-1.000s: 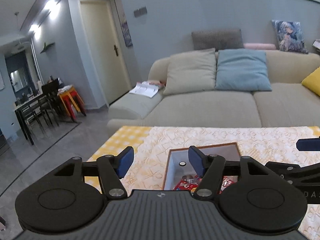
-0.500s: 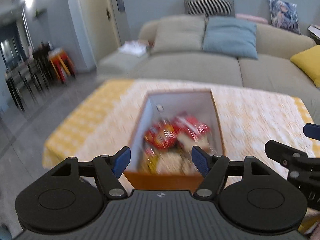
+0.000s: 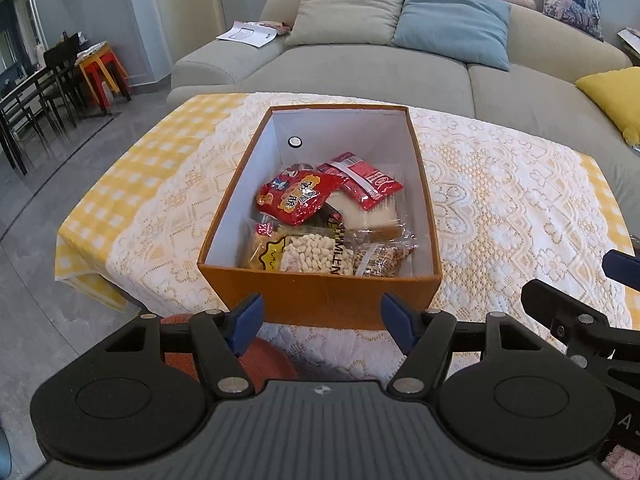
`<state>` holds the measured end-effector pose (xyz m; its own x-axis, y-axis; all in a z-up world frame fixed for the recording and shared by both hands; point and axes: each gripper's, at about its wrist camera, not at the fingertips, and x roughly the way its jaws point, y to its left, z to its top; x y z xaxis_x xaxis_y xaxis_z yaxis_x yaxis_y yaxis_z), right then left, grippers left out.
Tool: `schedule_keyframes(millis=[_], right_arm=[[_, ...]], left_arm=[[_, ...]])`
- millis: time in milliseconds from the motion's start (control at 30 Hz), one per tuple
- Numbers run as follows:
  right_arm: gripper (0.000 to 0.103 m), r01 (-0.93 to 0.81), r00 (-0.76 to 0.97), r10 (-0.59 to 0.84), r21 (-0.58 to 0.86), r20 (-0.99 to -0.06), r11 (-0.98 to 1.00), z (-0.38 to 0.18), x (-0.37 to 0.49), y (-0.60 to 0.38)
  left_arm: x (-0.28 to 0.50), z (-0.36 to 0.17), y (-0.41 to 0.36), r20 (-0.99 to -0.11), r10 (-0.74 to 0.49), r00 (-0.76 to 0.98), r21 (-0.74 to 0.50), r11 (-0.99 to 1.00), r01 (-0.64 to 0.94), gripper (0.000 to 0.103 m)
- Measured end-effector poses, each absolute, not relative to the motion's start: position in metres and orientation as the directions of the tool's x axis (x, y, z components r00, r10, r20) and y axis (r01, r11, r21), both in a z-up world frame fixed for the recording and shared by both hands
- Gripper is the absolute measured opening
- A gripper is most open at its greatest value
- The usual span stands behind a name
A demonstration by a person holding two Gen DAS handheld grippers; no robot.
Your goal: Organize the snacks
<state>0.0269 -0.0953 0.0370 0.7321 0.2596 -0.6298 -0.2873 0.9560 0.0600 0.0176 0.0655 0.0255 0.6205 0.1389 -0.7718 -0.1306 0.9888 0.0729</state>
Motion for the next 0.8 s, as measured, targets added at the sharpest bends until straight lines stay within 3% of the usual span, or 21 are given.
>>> schedule_keyframes(millis=[800], right_arm=[[0.078, -0.269, 0.75, 0.246, 0.057, -0.614, 0.961, 0.0388, 0.0272, -0.0968]], left_arm=[[0.0176, 0.0251, 0.0659, -0.772, 0.142, 0.619, 0.071, 0.988, -0.138, 0.079]])
